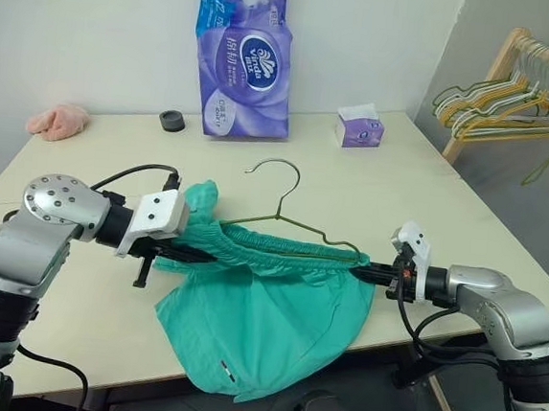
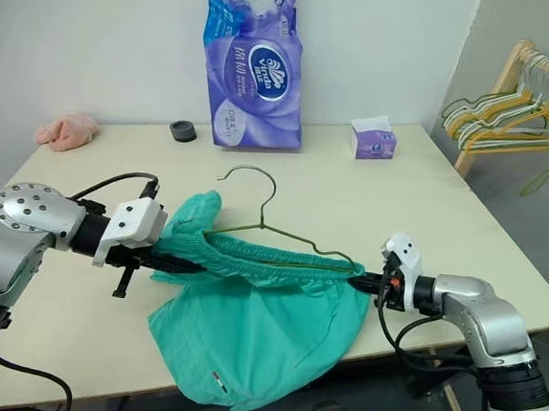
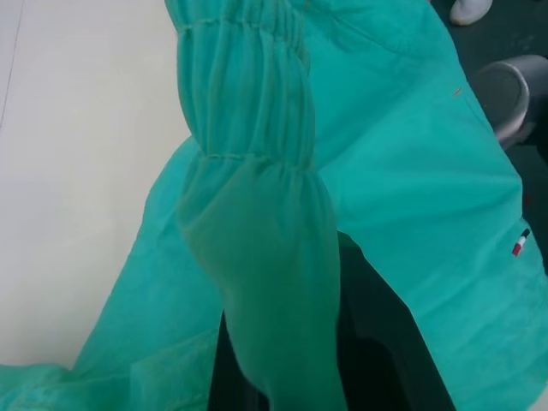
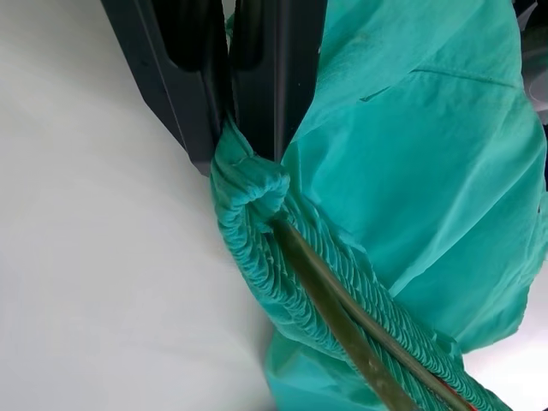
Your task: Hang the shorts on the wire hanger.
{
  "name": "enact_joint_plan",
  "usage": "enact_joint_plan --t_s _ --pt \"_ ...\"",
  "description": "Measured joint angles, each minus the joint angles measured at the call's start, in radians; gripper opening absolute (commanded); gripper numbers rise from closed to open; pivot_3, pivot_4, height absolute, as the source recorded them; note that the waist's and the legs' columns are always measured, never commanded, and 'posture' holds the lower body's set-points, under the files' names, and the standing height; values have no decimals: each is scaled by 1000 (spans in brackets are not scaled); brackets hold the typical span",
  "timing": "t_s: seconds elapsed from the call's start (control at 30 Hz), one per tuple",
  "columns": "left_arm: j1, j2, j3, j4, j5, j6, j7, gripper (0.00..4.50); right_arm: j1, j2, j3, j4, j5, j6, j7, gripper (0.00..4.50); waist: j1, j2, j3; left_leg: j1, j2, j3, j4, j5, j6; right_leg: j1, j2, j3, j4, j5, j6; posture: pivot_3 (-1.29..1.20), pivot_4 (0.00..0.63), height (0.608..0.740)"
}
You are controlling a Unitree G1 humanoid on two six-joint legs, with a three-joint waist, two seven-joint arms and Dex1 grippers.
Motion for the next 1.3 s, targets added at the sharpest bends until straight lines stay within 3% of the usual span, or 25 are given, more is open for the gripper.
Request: enact_joint_plan --t_s 0.53,0.8,1.07,1.3 --pt "50 11 -13 19 25 -44 9 0 1 -64 3 -14 -2 -42 61 0 2 0 0 0 0 0 0 0 0 0 0 0 0 0 0 -299 20 740" --pt "65 7 -24 24 65 -74 45 0 -70 -107 33 -14 -28 -79 110 0 7 1 0 0 0 0 0 0 0 0 0 0 0 0 0 -301 21 740" --pt "60 -72 -65 29 126 -74 147 0 -240 -18 163 -77 -126 -32 38 0 8 1 1 0 0 0 0 0 0 -1 0 0 0 0 0 -304 14 740" --pt "65 -99 -73 23 153 -74 178 0 -281 -16 213 -123 -131 0 57 0 15 1 0 0 0 0 0 0 0 -1 -1 0 0 0 0 -304 14 740"
